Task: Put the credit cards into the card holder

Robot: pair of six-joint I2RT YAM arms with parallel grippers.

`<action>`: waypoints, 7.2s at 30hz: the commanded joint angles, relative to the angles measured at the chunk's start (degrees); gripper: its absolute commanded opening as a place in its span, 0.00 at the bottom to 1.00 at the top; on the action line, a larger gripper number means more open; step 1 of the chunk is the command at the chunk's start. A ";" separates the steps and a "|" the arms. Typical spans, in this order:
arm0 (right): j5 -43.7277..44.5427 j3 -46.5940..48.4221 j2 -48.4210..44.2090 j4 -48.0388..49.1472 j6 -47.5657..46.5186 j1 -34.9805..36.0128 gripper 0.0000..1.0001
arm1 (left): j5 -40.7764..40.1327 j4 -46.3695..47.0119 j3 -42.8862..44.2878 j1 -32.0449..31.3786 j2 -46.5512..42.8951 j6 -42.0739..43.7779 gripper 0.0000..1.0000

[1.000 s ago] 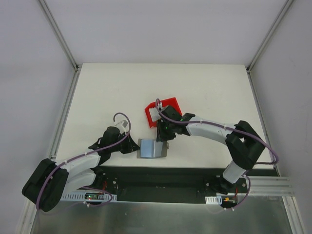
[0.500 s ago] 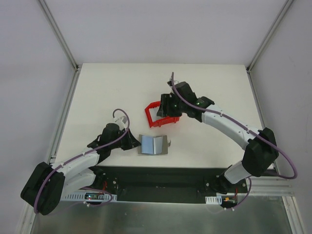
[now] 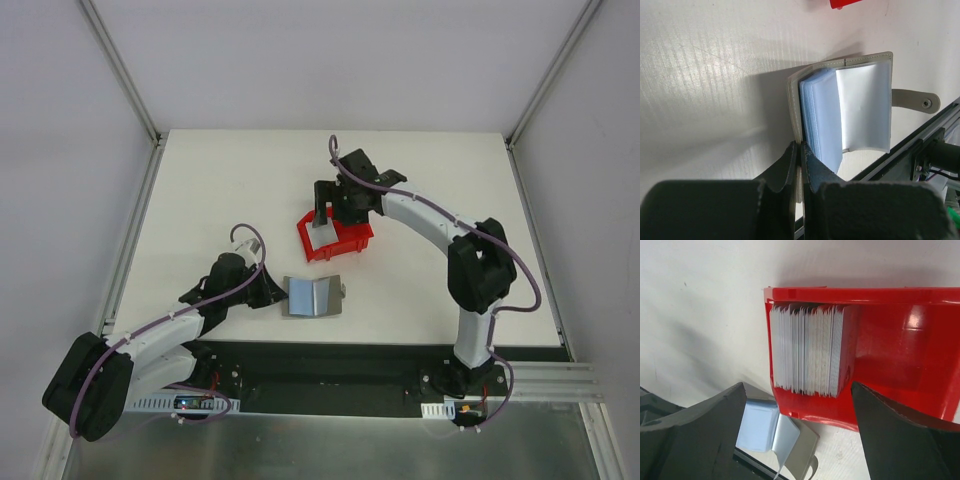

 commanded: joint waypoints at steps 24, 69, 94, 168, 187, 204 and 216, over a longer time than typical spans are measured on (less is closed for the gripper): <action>-8.14 6.75 12.34 1.53 -1.23 -1.79 0.95 | -0.82 -0.51 3.68 0.30 3.25 3.08 0.00; -8.06 5.08 6.89 2.06 -1.58 -2.76 0.19 | 0.59 0.54 4.39 0.38 6.07 3.43 0.00; -0.59 -19.50 -21.48 17.14 5.52 2.76 0.00 | 1.03 0.89 1.40 0.30 3.78 3.70 0.00; 7.68 -61.81 -24.05 58.92 37.44 19.39 0.00 | -1.43 7.05 -6.77 0.21 4.75 -3.95 0.00; 5.66 -63.39 -15.00 67.70 41.66 19.39 0.00 | -1.26 7.05 -6.86 0.21 4.66 -4.04 0.00; 6.53 -59.96 -12.88 62.63 42.46 21.76 0.03 | -1.52 7.13 -7.12 0.21 3.78 -4.30 0.00; 14.90 -47.58 -20.98 30.88 29.36 20.44 0.56 | -1.17 5.73 -5.98 0.21 2.46 -3.34 0.00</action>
